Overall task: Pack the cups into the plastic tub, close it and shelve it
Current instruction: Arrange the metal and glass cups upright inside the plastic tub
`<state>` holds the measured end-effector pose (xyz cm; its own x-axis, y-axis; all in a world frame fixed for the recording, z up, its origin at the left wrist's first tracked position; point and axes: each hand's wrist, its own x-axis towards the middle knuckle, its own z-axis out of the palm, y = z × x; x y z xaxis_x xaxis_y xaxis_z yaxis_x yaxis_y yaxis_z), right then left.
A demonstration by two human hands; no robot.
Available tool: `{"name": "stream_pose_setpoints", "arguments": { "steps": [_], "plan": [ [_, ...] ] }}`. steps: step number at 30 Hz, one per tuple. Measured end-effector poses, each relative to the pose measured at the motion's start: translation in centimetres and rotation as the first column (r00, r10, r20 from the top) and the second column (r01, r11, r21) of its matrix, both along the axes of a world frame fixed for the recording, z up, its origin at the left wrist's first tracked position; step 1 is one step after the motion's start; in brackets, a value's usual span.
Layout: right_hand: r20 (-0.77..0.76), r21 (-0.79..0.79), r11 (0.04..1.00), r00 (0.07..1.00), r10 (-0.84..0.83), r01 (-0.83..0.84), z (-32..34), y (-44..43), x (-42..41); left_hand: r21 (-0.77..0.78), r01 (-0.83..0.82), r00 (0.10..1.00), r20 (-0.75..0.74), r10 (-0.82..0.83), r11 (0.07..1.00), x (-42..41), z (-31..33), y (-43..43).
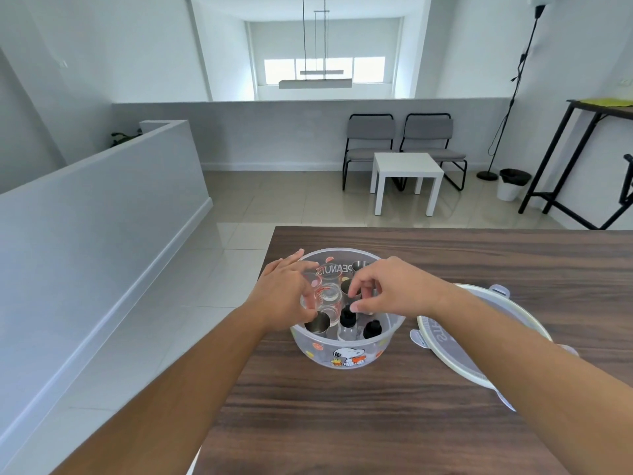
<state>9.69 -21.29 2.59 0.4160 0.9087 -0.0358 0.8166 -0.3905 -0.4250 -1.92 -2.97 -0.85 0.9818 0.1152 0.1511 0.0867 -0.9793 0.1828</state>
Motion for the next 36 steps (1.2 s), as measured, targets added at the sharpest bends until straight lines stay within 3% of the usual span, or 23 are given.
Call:
{"name": "stream_pose_setpoints", "arguments": {
  "steps": [5, 13, 21, 28, 32, 36],
  "plan": [
    [0.013, -0.069, 0.995, 0.998, 0.068, -0.067, -0.3, 1.6, -0.8, 0.002, -0.003, 1.0, 0.025, 0.003, 1.0, 0.2, -0.2, 0.0],
    [0.06, -0.044, 0.998, 0.998, -0.034, 0.037, 0.1, -0.2, 1.4, -0.023, 0.028, 0.997, 0.077, -0.026, 0.999, 1.3, -0.4, -1.0],
    [0.002, -0.145, 0.987, 0.998, -0.07, 0.07, 0.1, -2.2, 2.1, -0.037, 0.056, 0.991, 0.122, -0.051, 0.998, 4.5, -0.5, -3.1],
    [-0.026, -0.065, 0.996, 0.998, -0.066, 0.064, 0.2, -2.3, 2.5, -0.061, 0.059, 0.989, 0.141, -0.05, 0.996, 5.5, -0.9, -3.4],
    [0.093, -0.024, 0.993, 0.989, -0.111, 0.114, 0.2, -1.8, 3.4, -0.129, 0.049, 0.991, 0.132, -0.032, 0.99, 5.2, -0.6, -2.4],
    [0.238, -0.114, 0.984, 0.965, -0.11, 0.14, -0.6, -0.8, 4.2, -0.153, 0.074, 0.994, 0.095, -0.06, 0.985, 5.3, 0.0, -1.2]
  ]
}}
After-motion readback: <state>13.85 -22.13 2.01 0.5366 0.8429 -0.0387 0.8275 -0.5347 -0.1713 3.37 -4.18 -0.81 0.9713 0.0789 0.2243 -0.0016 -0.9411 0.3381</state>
